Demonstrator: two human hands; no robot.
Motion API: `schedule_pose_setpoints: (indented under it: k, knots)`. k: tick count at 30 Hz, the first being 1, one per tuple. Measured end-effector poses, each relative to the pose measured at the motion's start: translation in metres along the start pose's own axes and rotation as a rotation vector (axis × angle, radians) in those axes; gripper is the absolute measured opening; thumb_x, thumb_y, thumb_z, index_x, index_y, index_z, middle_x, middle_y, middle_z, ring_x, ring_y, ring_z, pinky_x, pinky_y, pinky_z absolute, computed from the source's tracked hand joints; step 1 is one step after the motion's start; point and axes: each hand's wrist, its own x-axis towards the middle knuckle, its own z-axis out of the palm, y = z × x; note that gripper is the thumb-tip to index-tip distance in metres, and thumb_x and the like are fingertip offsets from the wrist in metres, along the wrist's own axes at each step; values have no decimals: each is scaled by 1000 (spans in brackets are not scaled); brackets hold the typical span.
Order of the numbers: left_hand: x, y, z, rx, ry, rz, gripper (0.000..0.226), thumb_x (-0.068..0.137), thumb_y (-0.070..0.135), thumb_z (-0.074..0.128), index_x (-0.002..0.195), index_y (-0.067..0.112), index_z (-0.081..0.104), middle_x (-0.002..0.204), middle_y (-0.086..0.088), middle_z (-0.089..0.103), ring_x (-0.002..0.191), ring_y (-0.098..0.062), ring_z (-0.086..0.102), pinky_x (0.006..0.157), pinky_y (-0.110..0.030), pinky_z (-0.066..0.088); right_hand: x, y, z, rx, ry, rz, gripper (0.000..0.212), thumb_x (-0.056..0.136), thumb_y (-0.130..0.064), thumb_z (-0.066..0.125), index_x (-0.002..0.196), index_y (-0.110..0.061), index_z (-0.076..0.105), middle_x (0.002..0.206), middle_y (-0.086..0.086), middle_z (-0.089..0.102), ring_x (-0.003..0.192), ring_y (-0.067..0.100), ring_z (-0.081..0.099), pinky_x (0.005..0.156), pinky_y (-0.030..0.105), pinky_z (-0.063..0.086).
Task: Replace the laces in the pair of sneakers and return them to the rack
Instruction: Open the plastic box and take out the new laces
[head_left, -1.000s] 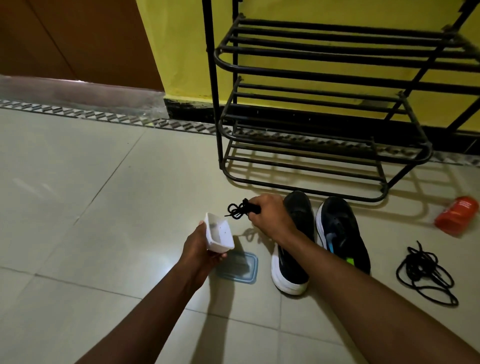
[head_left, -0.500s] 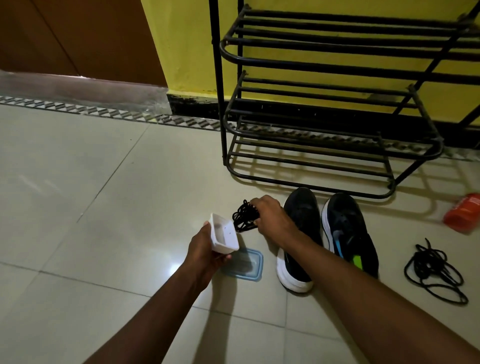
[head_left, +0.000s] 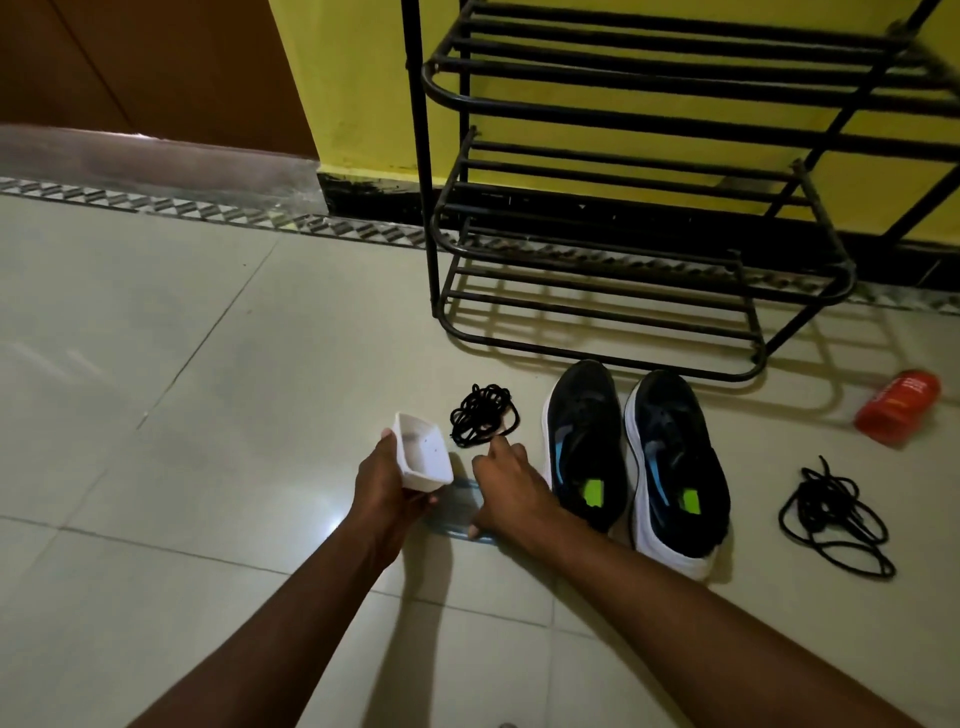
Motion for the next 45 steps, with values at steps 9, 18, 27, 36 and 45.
schedule_pose_setpoints:
  k: [9,18,27,36,45]
  knots:
    - [-5,4,0,15,-5,18,32,102,43,53,115,15,63,92,-13,66,76,-29,62,58,-35,49,-4,-3,-1,186,-8,66,53,73,-22,86,110,-14,48,125,13,39,110,39,55,87,45,52]
    - [-43,5,41,81,-345,87,24,107,28,46,104,20,69,84,-2,69,71,-18,61,58,-32,46,-48,23,-42,663,428,278,29,85,-17,73,111,-18,61,106,7,63,87,22,64,61,28,55]
    - [-104,-19,120,219,-619,-16,28,99,40,55,96,20,75,81,-7,66,63,-19,60,46,-24,37,-138,125,-71,912,771,378,22,92,-15,66,113,-22,66,95,-1,73,78,14,72,72,35,62]
    - [-132,-82,191,665,-767,101,32,105,32,50,131,14,57,114,-19,61,83,-26,66,50,-30,53,-197,207,-37,1025,1022,618,16,88,-1,63,100,-12,62,83,0,69,67,-1,66,59,12,51]
    - [-143,-124,232,1255,-876,503,18,96,3,54,108,3,68,98,-16,69,84,-29,72,60,-44,63,-243,264,22,1224,1095,1012,19,81,-2,71,91,-12,59,73,4,68,58,14,65,57,27,58]
